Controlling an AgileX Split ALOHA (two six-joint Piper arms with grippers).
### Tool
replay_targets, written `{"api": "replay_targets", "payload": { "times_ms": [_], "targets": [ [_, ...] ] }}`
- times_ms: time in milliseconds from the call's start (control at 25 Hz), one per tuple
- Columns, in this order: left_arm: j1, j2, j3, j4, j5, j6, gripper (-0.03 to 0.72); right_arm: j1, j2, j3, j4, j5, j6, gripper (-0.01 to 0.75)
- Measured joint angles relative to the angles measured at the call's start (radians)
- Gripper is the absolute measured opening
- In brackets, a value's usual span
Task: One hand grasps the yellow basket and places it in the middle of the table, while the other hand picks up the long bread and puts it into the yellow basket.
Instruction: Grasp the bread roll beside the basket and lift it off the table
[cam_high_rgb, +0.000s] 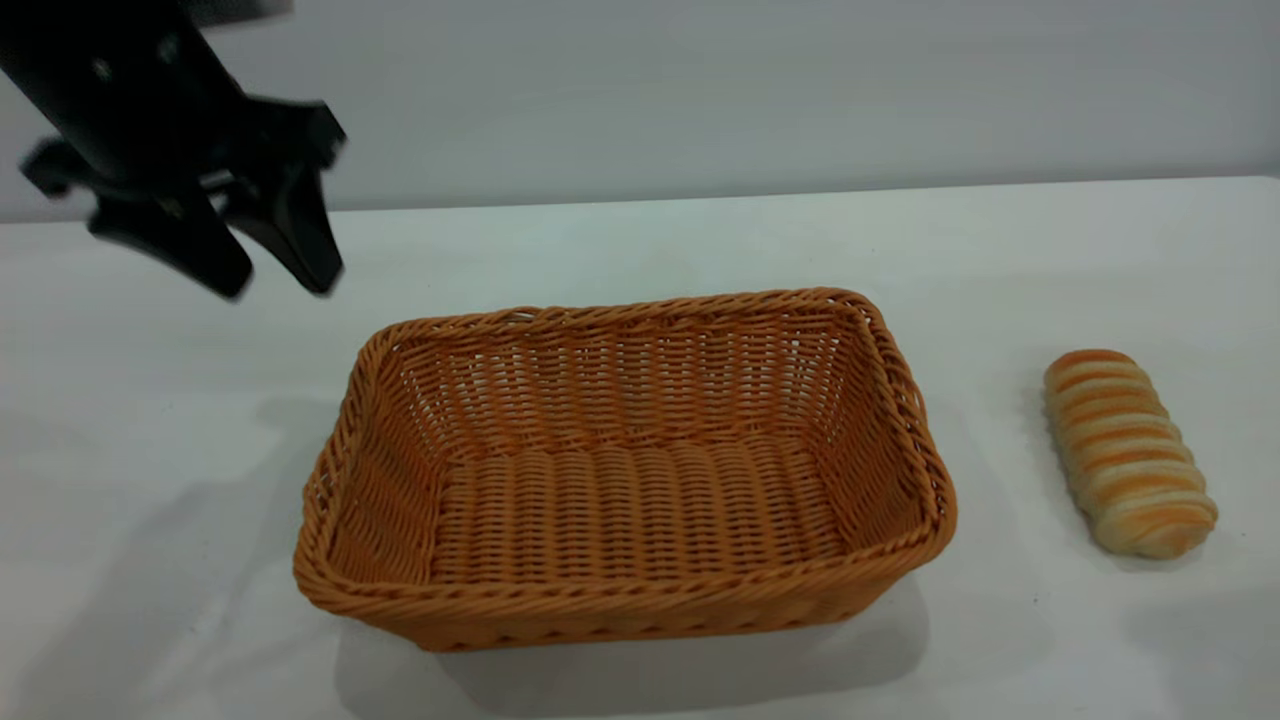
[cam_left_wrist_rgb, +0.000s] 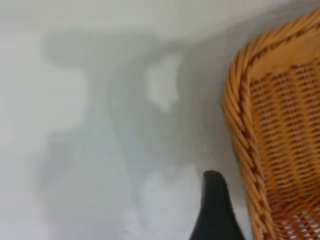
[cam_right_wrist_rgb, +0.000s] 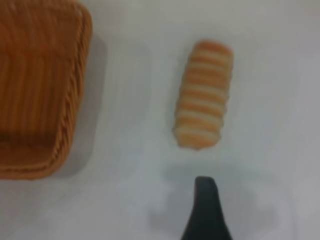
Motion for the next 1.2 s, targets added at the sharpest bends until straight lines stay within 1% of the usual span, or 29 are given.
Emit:
{"api": "replay_targets", "payload": {
  "times_ms": [120, 320, 760, 1200],
  "targets": [
    [0.0, -0.061, 0.0, 0.057, -0.008, 0.0, 0.569, 0.0, 0.131, -0.026, 0.003, -0.004, 0.031, 0.622],
    [0.0, -0.166, 0.0, 0.117, -0.013, 0.0, 0.569, 0.0, 0.339, -0.136, 0.035, 0.033, 0.043, 0.614],
    [0.0, -0.358, 0.0, 0.117, 0.01, -0.003, 0.569, 0.0, 0.674, -0.345, 0.046, 0.096, 0.025, 0.593],
    [0.0, -0.537, 0.001, 0.117, 0.052, -0.004, 0.569, -0.003, 0.972, -0.529, 0.046, 0.139, -0.028, 0.592]
  ]
}}
